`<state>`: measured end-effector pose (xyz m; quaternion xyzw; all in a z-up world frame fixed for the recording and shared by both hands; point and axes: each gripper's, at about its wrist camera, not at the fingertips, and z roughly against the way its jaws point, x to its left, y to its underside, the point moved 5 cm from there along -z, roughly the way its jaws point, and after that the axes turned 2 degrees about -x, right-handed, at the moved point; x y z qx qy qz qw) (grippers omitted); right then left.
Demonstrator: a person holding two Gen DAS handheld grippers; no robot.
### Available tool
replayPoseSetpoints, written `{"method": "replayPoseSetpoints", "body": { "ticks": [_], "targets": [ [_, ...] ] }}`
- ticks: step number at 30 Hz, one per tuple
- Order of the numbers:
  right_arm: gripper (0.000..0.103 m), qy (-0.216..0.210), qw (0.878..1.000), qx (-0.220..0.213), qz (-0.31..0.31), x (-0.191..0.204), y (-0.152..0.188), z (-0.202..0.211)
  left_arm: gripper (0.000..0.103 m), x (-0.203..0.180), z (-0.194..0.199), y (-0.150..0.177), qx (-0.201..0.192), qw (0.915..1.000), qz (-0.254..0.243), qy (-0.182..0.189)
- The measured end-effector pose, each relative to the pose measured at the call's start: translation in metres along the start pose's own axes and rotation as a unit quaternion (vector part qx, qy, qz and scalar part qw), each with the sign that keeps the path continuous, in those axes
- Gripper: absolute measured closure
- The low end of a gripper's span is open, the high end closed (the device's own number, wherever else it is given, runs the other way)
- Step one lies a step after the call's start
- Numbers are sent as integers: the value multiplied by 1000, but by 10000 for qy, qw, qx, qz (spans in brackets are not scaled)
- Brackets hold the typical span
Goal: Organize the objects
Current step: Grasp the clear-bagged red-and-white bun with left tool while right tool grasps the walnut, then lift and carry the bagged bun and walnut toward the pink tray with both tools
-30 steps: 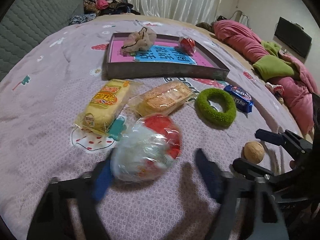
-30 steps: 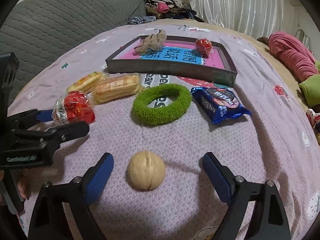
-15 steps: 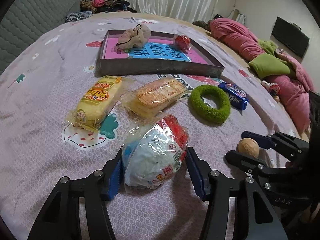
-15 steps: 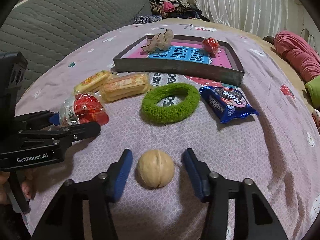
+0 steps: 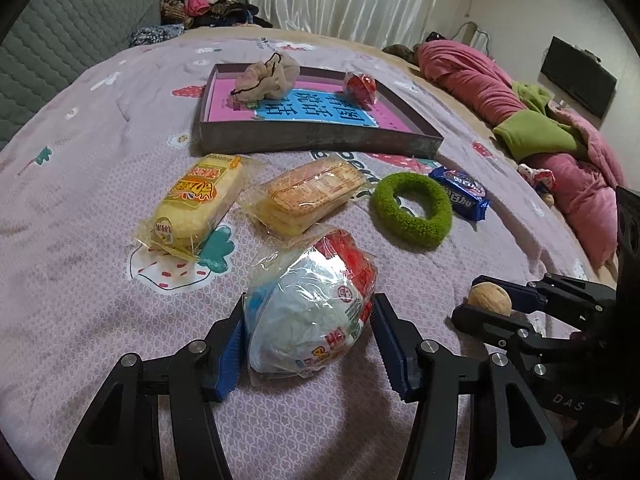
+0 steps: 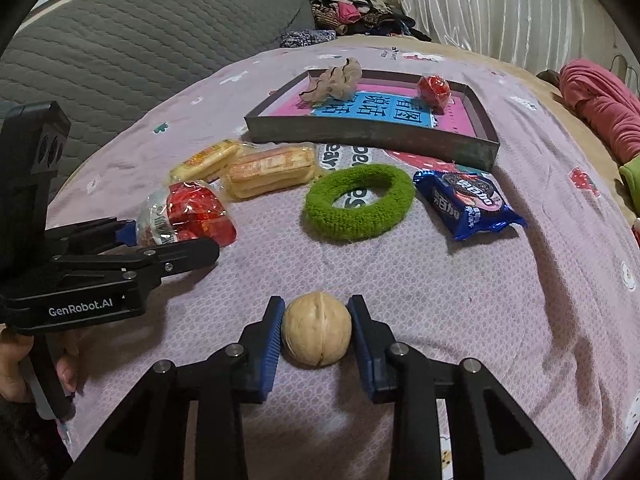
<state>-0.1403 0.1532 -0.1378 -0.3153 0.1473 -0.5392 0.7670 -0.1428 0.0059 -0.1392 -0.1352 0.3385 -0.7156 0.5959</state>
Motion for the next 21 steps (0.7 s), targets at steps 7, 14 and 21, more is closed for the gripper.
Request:
{"method": "replayPoseSetpoints", "body": {
  "ticks": [7, 14, 21],
  "targets": [
    [70, 4, 9999, -91, 54, 9, -3, 9, 44, -3, 14, -1, -116, 9999, 34, -61],
    [70, 62, 9996, -282, -1, 10, -8, 28, 44, -9, 34, 0, -239, 9994, 95, -251],
    [70, 105, 9989, -437, -93, 8, -9, 51, 44, -20, 56, 1, -350, 9985, 74, -409]
  ]
}}
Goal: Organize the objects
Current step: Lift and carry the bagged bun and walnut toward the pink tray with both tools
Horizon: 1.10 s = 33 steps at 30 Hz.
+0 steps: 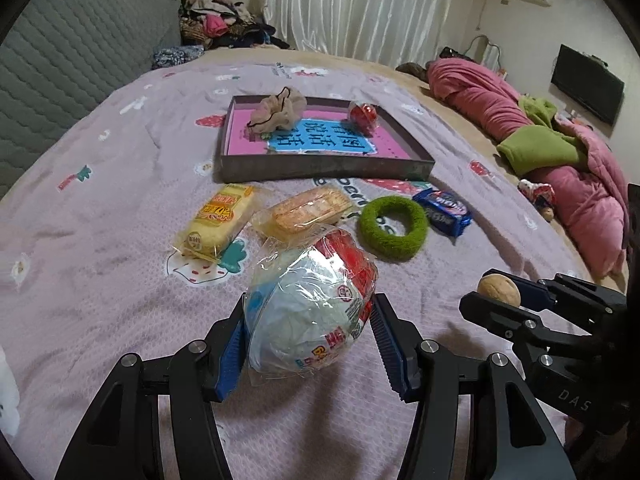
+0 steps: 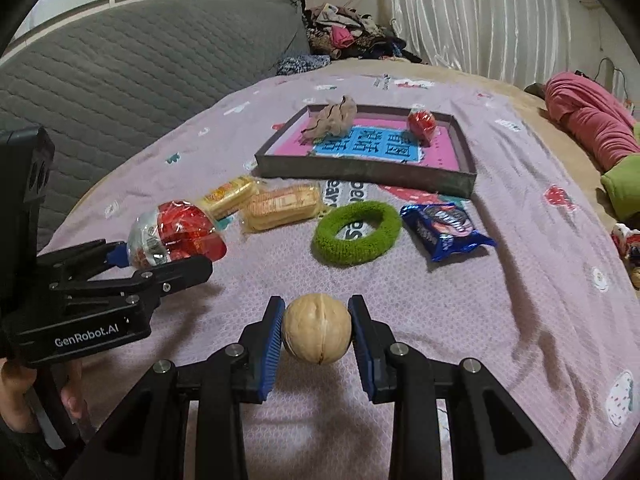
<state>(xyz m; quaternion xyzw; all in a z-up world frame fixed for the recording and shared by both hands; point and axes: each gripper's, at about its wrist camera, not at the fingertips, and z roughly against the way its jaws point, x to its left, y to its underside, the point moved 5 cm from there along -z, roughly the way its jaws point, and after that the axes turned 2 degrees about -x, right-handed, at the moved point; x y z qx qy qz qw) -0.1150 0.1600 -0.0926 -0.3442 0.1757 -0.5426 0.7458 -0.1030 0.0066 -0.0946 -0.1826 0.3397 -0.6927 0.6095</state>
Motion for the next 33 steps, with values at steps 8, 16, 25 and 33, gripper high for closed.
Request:
{"method": "replayPoseSetpoints", "body": {
  "ticks": [8, 16, 25, 33],
  "targets": [
    [70, 93, 9996, -257, -33, 0, -4, 34, 44, -16, 33, -3, -148, 9996, -130, -183],
    [70, 73, 9991, -418, 4, 6, -15, 61, 44, -29, 63, -20, -362, 9988, -128, -290],
    [70, 143, 9978, -647, 67, 3, -37, 83, 44, -40, 82, -38, -553, 9974, -257, -373],
    [70, 160, 9964, -826, 60, -1, -55, 92, 44, -43, 87, -57, -642, 9966, -333, -386]
  ]
}}
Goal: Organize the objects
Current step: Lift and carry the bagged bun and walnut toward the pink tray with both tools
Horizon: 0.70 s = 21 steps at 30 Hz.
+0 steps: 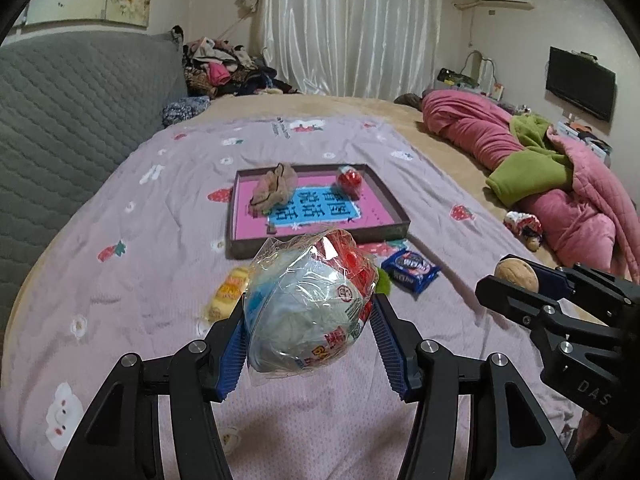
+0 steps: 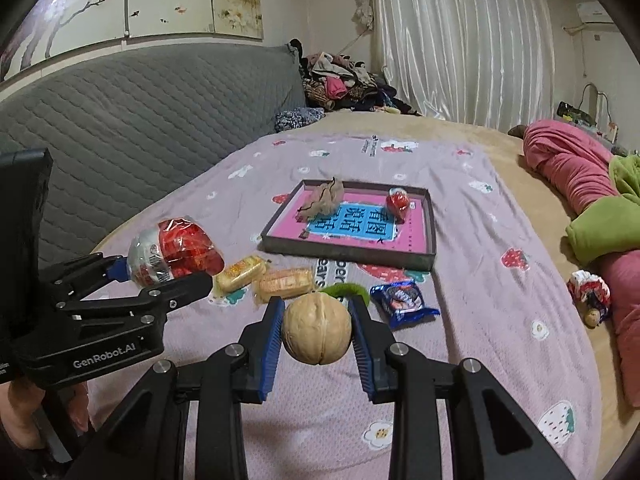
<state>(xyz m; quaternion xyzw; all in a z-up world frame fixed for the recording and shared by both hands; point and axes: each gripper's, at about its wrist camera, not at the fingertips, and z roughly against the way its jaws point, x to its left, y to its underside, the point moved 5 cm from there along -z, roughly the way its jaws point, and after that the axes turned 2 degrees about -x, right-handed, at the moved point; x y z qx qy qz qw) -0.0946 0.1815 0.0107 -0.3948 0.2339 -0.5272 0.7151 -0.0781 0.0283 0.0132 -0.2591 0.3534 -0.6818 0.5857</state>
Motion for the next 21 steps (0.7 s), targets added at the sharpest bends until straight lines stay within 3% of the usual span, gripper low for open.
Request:
{"method": "replayPoseSetpoints", "body": {
  "ticks": [21],
  "targets": [
    [70, 28, 9997, -207, 86, -8, -51, -10, 44, 11, -13, -50, -156, 9998, -47, -131]
  ]
}}
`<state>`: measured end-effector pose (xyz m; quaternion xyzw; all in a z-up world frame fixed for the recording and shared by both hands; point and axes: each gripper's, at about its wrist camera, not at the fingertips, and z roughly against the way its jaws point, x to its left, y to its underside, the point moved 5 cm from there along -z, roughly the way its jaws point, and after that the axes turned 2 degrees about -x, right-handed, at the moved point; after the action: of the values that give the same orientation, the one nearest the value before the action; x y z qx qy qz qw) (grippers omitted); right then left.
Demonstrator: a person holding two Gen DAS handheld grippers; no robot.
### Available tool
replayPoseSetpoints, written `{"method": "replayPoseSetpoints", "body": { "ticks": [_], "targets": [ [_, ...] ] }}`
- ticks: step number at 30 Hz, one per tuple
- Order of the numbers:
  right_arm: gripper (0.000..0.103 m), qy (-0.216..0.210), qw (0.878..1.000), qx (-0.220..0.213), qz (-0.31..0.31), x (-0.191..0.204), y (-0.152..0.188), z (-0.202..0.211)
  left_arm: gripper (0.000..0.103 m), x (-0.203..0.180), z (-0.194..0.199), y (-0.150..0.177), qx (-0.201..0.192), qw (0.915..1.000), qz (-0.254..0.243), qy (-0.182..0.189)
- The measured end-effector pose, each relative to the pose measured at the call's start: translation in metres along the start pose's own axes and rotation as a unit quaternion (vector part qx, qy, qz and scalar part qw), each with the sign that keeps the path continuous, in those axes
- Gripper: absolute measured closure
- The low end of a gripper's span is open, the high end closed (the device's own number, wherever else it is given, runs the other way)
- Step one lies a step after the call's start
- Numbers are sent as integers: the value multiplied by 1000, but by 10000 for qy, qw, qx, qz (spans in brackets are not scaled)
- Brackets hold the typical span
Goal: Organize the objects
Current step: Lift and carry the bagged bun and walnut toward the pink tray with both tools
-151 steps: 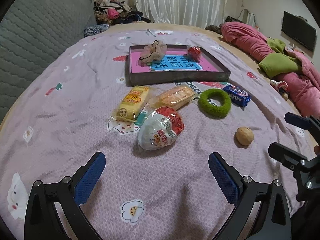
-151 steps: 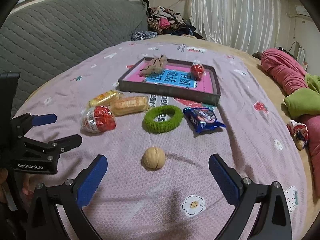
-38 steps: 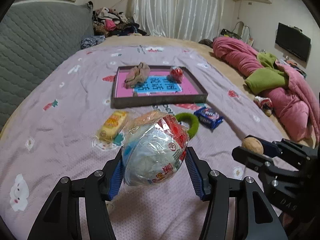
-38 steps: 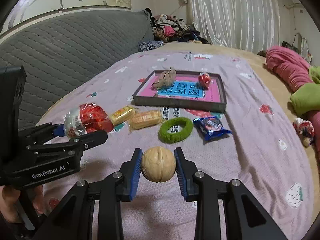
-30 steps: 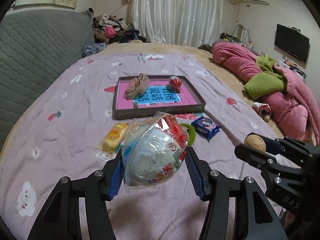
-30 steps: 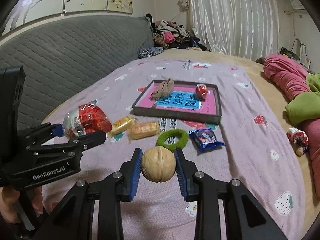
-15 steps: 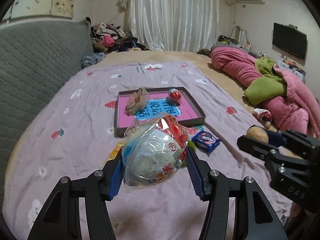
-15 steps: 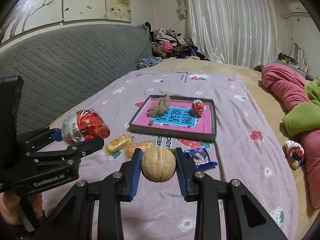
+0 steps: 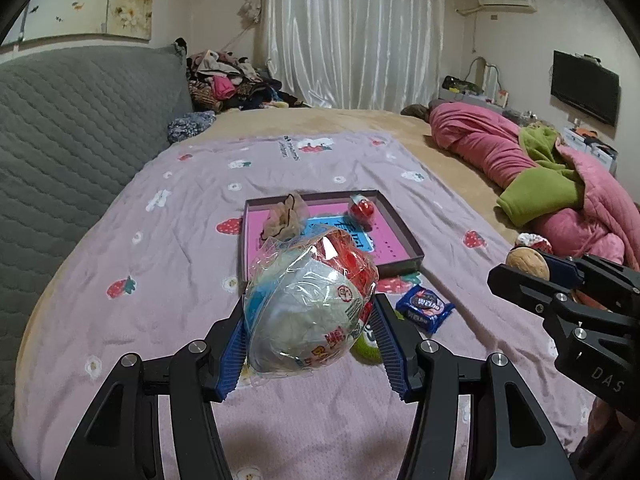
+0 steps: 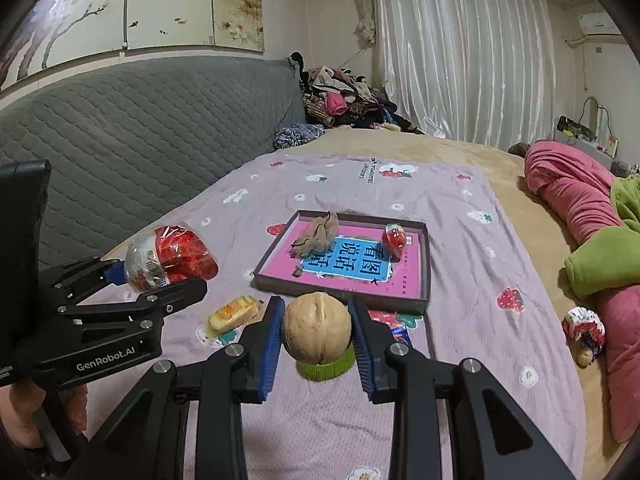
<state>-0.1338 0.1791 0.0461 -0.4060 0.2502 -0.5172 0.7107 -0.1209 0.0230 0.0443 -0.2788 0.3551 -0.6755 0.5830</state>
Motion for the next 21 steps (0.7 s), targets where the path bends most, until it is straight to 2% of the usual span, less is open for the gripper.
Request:
{"method": "replayPoseSetpoints", "body": {
  "ticks": [9, 21],
  "targets": [
    [70, 3, 9999, -169, 24, -1, -24, -7, 44, 4, -8, -21, -71, 10000, -51, -46],
    [70, 41, 9992, -391, 35, -7, -52, -12, 44, 14, -20, -51, -182, 9997, 137, -33]
  ]
}}
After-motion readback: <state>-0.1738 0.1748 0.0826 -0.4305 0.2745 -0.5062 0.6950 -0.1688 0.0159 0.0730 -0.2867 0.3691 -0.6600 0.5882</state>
